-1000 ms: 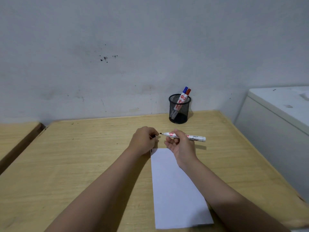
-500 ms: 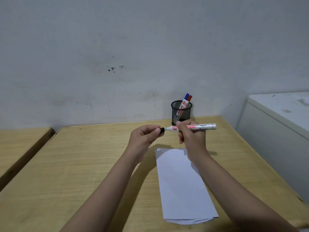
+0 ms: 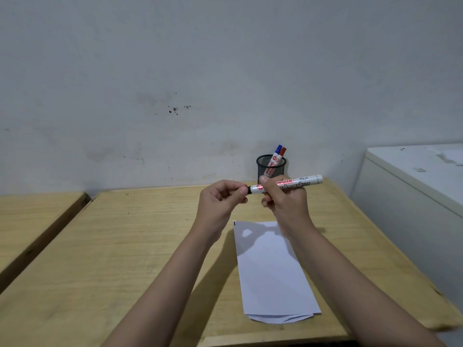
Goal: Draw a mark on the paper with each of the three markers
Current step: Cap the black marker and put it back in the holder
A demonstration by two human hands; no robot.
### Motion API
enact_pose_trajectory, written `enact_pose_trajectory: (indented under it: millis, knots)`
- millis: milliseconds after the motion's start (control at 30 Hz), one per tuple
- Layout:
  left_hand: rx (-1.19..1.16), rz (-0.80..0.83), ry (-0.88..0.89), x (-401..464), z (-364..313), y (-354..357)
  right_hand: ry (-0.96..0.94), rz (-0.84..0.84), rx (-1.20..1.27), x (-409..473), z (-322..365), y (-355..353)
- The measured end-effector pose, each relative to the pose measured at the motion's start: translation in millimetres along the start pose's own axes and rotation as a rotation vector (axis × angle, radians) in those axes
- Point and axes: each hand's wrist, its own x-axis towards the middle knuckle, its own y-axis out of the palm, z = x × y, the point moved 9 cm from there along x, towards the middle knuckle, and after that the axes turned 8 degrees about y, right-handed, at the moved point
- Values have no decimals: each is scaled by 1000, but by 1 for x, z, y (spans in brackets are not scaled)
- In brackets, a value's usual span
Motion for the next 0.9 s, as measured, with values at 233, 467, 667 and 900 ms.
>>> enact_pose_trajectory:
  millis: [233,467,667,900]
  knots:
    - [212,-71,70,2,-10,0,268,-5,24,6,-25,0]
    - [446,-136,126,17,-19,-16,-73,-52,-527,10,16,-11]
    - [454,-57,159,40,-30,6,-400,104,-843,14,46,13]
    - [489,3,173,82,-18,30,-532,-130,-738,58,82,-22]
